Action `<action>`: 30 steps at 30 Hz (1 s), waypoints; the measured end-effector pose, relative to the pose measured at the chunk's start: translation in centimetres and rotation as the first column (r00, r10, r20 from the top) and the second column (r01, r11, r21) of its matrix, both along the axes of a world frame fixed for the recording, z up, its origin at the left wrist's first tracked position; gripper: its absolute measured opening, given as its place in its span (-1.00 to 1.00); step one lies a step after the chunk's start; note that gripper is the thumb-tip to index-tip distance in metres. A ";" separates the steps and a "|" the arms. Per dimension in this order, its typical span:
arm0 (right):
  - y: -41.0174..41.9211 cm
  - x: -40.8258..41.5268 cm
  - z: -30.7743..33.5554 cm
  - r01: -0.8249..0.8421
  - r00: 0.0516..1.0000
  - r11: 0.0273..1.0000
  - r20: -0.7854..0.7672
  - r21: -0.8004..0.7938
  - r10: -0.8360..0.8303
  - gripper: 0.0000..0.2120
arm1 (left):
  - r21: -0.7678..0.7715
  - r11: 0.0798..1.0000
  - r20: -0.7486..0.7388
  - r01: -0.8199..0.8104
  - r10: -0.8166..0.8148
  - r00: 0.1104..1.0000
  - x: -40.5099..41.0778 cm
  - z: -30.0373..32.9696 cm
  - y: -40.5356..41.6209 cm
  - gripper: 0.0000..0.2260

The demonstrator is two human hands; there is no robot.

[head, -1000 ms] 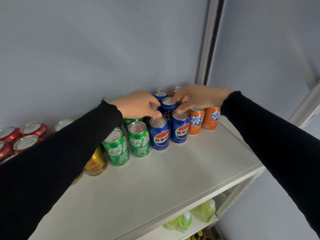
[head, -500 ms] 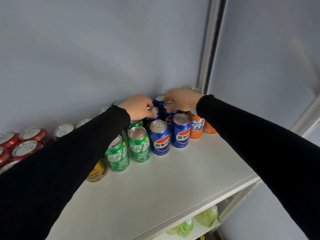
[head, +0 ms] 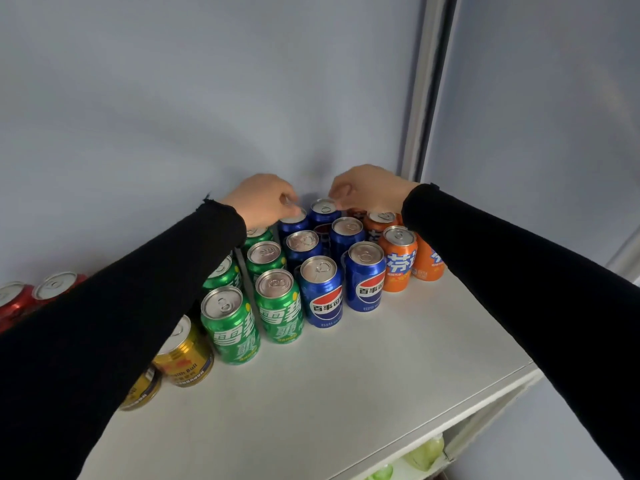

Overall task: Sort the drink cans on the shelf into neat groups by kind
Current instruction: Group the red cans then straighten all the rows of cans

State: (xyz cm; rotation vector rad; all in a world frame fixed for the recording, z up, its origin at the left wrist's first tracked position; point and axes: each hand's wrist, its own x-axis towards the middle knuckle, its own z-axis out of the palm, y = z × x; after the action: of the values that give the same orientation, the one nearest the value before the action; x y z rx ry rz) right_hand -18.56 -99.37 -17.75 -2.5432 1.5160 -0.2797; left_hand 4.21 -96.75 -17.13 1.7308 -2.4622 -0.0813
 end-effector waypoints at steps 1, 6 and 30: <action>-0.6 0.3 -0.1 0.024 1.000 0.999 -0.009 -0.036 -0.024 -0.71 | -0.023 0.999 -0.007 -0.024 0.024 1.000 0.2 0.0 -0.6 -0.61; -2.4 2.6 -1.5 0.043 0.987 0.999 -0.157 0.004 -0.042 -0.57 | 0.019 0.999 0.083 -0.039 0.038 0.996 -0.3 -1.6 -2.5 -0.51; 0.1 -6.8 2.6 0.125 0.990 0.988 0.056 0.089 -0.130 -0.70 | -0.060 0.982 -0.065 0.180 -0.184 0.981 -6.3 -0.1 -1.1 -0.55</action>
State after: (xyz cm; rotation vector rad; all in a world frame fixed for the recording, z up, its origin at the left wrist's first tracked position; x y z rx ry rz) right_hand -25.33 -99.31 -15.16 -2.3549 1.6342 -0.3006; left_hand -2.05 -97.85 -17.23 1.4522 -2.5405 -0.0916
